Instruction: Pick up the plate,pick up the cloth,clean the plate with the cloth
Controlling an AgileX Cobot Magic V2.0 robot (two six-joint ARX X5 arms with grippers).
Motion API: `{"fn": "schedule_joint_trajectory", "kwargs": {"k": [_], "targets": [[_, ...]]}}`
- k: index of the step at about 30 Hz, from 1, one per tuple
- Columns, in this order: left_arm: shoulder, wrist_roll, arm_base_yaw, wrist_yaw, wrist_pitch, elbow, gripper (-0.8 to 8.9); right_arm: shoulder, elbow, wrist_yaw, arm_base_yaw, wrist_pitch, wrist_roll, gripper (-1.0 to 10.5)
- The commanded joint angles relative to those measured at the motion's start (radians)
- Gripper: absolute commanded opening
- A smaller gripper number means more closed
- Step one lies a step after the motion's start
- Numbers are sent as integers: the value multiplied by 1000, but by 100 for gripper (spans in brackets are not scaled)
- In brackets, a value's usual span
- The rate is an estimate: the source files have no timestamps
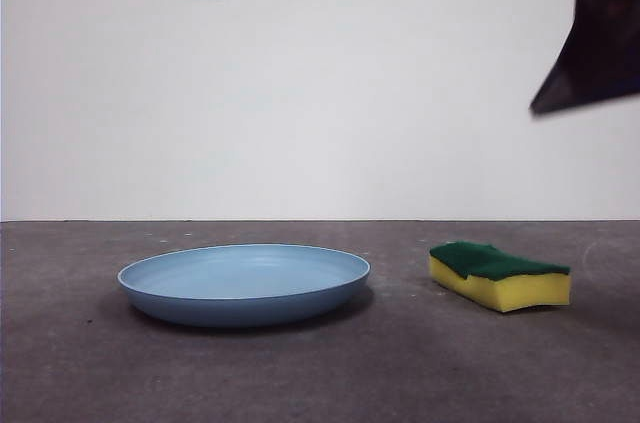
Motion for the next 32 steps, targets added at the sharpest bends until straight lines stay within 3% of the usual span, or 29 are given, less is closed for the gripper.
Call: {"fn": "schedule_joint_trajectory", "kwargs": {"k": [1,7,11,15,23,32], "targets": [[-1,11,3,-3,4,-13,0,-80,-6,6,-81,9,-120,1],[-1,11,3,-3,3,-13,0,-359,-50,-2,-403,11,-128,1],[-1,11,3,-3,3,-13,0,-500,-148,-39,-504,19,-126,1],[-1,11,3,-3,3,-13,0,-588,-257,-80,-529,57,-107,1],[-1,11,3,-3,3,-13,0,-675,-419,-80,-529,60,-38,1],[-1,11,3,-3,3,-13,0,-757,-482,-79,-529,29,3,1]]}}
